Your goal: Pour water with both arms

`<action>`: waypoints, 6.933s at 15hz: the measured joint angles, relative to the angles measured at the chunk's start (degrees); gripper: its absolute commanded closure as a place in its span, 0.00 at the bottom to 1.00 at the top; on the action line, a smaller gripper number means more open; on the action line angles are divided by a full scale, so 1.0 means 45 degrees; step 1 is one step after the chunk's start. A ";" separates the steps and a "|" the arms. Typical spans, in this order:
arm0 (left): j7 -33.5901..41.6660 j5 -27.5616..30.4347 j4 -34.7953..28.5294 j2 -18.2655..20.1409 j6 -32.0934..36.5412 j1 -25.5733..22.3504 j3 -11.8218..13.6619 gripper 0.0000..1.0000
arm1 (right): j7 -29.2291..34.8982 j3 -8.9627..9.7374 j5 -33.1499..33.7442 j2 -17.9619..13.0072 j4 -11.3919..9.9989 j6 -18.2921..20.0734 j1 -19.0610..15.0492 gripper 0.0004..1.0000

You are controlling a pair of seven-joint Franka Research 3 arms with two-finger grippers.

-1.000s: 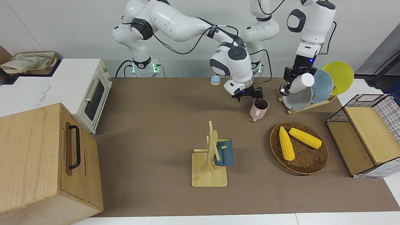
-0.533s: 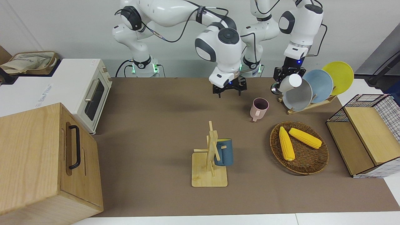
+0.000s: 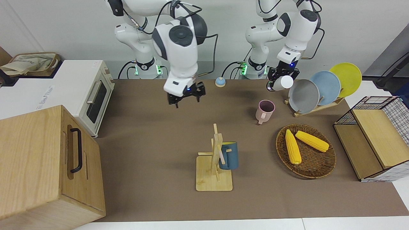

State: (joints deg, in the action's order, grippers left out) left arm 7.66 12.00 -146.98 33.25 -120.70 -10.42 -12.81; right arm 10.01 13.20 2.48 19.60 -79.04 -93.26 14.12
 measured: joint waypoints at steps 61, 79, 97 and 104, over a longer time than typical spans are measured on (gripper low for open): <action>-0.1647 -0.1537 0.3599 -0.4897 0.4829 0.0110 -0.1121 1.00 | -0.2596 -0.4044 -0.0659 -0.3266 -0.1105 -0.0165 -0.1015 0.01; -0.2086 -0.1810 0.3824 -0.5293 0.5056 0.0116 -0.1321 1.00 | -0.2596 -0.4044 -0.0668 -0.3266 -0.1105 -0.0165 -0.1014 0.01; -0.2444 -0.1959 0.3937 -0.5370 0.5517 0.0212 -0.1392 1.00 | -0.2596 -0.4044 -0.0672 -0.3266 -0.1105 -0.0165 -0.1014 0.01; -0.2466 -0.1923 0.3447 -0.4133 0.5241 0.0236 -0.1329 1.00 | -0.2596 -0.4044 -0.0672 -0.3266 -0.1105 -0.0165 -0.1014 0.01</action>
State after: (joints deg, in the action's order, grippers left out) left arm -3.44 3.35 -131.46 14.65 -97.12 -9.36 -18.80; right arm -1.68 -4.99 -0.54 4.90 -84.02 -94.00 9.56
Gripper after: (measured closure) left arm 0.366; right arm 0.004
